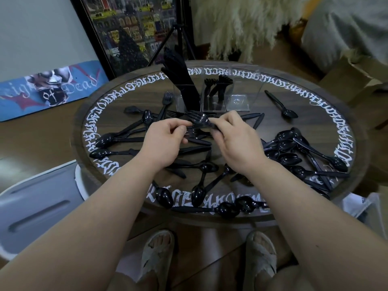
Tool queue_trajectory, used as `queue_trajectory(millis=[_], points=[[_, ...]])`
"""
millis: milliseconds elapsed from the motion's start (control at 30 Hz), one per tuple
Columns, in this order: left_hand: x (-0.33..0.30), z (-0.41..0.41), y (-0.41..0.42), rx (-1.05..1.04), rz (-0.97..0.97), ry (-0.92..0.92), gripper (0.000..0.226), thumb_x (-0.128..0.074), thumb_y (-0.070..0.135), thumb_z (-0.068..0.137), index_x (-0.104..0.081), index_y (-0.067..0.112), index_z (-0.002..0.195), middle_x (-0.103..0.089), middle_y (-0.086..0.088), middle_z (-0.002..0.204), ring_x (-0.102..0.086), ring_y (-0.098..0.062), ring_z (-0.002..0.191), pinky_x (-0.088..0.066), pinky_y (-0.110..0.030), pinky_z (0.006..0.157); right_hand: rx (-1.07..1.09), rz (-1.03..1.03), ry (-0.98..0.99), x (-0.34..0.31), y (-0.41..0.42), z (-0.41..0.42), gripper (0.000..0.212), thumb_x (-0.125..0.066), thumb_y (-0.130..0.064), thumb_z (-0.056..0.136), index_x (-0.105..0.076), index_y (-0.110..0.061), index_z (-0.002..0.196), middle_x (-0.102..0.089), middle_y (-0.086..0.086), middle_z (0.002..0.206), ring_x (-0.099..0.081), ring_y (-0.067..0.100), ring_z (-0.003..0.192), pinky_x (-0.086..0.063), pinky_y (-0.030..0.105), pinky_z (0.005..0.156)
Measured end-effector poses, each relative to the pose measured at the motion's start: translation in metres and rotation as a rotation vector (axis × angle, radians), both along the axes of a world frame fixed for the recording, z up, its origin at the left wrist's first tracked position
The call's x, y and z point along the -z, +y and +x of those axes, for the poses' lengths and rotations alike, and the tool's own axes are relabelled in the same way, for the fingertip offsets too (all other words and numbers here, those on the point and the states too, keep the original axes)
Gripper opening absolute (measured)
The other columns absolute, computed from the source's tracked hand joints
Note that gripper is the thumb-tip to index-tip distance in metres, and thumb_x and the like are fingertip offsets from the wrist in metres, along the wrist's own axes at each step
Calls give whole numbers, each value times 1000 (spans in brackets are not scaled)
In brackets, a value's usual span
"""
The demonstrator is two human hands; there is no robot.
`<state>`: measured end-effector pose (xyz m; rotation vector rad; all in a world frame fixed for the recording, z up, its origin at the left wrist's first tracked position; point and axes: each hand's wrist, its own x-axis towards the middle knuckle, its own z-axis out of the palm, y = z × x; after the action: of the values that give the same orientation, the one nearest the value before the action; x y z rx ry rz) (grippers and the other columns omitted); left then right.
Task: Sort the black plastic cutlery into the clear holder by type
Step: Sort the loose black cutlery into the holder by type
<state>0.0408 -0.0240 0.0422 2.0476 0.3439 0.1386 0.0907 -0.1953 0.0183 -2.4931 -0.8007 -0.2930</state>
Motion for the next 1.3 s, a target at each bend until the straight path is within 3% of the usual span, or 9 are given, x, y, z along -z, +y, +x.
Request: queue_trajectory(millis=[133,300,567,733,867,967,1067,1167,1300], points=[[-1,-3,-7,-33,-181,4,24,-50,13,97,-64,29,86,-62,5,67,-53,2,52,-40,-19,56,-26,-129,98,-13,-5,-7,40,-45,-42,97,-51,-24,132,-61,-2,108,-54,25,101,-44,36,79],[-5,-4,-18,-92,-454,-26,13,-44,15,100,-56,21,102,-70,2,82,-63,-6,63,-44,-23,62,45,-213,92,-18,-6,-13,35,-41,-47,97,-49,-15,105,-47,-5,76,-45,22,78,-37,35,63],[4,-7,-20,121,134,36,21,-60,24,92,-68,22,111,-68,9,102,-62,-5,94,-45,-19,88,171,50,279,-16,-3,-7,41,-37,-42,99,-56,-11,81,-49,4,89,-45,24,96,-40,37,83],[8,-7,-28,329,194,81,46,-72,34,82,-60,21,124,-65,11,117,-60,-3,107,-43,-22,99,159,561,655,-20,8,-3,29,-51,-37,96,-69,-21,79,-69,-3,82,-64,17,88,-50,40,87],[6,-7,-35,408,273,87,27,-67,32,87,-56,27,111,-57,23,88,-54,11,80,-36,-1,71,146,747,817,-10,12,-3,24,-60,-35,90,-72,-25,73,-73,3,80,-70,27,85,-55,50,82],[7,-7,-36,419,289,96,12,-57,25,94,-47,27,99,-55,15,73,-54,4,69,-38,-8,62,142,753,803,-10,12,-4,27,-62,-34,90,-71,-16,73,-68,9,69,-64,23,64,-51,39,60],[6,-7,-35,438,271,114,30,-46,22,98,-43,18,128,-67,2,93,-64,-13,89,-45,-24,76,113,690,754,-14,13,-8,52,-63,-45,86,-62,4,70,-56,16,60,-51,21,54,-44,41,54],[7,-5,-33,427,351,108,31,-41,21,100,-41,11,129,-61,-5,95,-58,-25,87,-37,-30,68,121,745,805,-16,12,-9,48,-63,-31,91,-58,-17,46,-45,-12,41,-40,2,40,-35,18,45],[5,-3,-30,410,388,95,15,-38,20,101,-44,6,105,-57,-9,80,-55,-30,76,-40,-39,65,161,994,842,-18,13,-7,15,-65,-22,90,-60,-14,79,-49,-5,50,-46,10,46,-38,20,45]])
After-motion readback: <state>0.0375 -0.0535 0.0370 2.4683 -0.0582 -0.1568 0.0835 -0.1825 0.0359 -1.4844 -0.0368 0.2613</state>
